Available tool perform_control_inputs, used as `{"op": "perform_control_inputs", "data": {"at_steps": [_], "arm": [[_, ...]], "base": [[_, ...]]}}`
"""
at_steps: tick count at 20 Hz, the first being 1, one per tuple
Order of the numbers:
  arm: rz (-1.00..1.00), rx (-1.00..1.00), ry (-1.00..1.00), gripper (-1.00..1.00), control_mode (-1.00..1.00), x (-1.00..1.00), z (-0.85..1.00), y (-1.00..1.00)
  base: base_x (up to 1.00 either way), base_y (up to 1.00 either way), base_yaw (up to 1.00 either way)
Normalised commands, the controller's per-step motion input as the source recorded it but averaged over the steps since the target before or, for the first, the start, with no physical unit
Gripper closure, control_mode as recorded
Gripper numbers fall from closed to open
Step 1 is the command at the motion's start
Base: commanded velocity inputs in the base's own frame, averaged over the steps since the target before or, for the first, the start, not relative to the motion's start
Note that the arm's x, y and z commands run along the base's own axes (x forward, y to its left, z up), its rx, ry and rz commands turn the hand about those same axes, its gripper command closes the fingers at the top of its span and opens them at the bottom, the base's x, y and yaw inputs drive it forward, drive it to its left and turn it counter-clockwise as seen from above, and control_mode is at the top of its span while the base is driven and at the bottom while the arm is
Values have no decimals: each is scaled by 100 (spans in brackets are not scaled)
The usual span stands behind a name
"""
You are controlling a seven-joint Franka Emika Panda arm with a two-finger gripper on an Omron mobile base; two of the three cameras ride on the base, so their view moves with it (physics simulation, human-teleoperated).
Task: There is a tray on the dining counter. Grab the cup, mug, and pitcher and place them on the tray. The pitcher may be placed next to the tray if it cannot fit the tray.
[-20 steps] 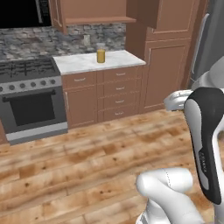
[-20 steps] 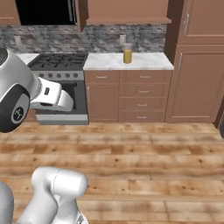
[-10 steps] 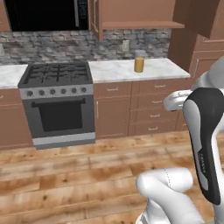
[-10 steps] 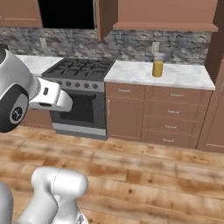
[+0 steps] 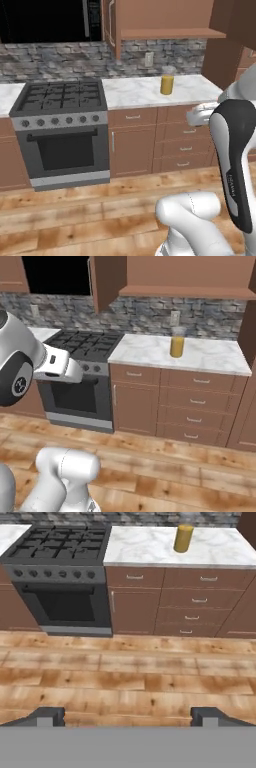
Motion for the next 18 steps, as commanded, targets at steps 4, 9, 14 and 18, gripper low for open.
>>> {"op": "perform_control_inputs", "data": {"at_steps": [4, 9, 14, 18], "arm": [[0, 0, 0, -100, 100, 0, 0, 0], [0, 0, 0, -100, 100, 0, 0, 0], [0, 0, 0, -100, 100, 0, 0, 0], [0, 0, 0, -100, 100, 0, 0, 0]], "base": [[82, -17, -10], [60, -31, -14], [56, -43, -16], [61, -46, -15]]}}
